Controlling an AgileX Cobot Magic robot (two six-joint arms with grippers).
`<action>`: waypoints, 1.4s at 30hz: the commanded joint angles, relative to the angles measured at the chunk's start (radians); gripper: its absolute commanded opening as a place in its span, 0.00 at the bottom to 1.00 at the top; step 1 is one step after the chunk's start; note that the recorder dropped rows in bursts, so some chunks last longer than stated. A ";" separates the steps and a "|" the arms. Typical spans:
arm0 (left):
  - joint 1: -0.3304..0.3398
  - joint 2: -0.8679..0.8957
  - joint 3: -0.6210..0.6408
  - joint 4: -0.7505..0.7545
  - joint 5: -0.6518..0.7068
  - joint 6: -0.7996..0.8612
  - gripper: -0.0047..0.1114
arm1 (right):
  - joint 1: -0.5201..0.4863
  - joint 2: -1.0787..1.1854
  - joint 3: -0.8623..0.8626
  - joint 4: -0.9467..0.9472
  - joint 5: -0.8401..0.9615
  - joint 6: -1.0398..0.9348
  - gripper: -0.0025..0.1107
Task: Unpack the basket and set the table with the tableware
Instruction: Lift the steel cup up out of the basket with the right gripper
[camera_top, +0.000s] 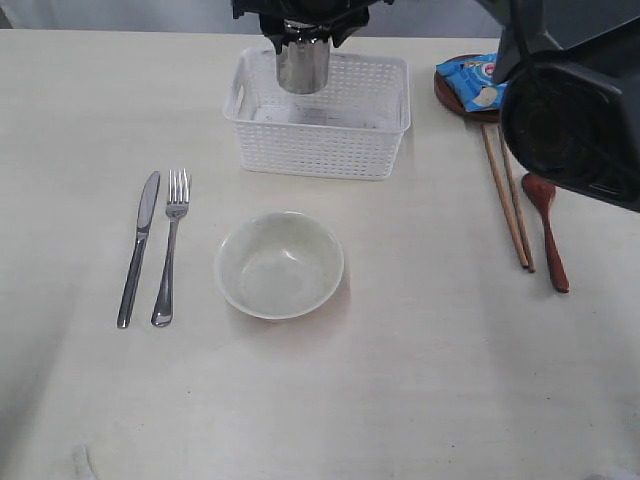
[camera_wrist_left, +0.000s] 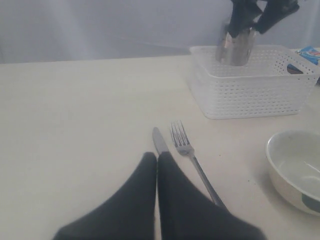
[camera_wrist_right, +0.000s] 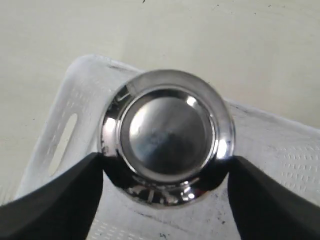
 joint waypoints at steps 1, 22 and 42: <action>-0.006 -0.003 0.003 0.000 -0.002 -0.003 0.04 | -0.012 -0.009 -0.010 -0.009 0.010 -0.022 0.02; -0.006 -0.003 0.003 0.000 -0.002 -0.003 0.04 | -0.019 0.104 -0.004 0.052 0.010 -0.047 0.02; -0.006 -0.003 0.003 0.000 -0.002 -0.003 0.04 | -0.019 0.113 -0.004 0.129 0.010 -0.089 0.55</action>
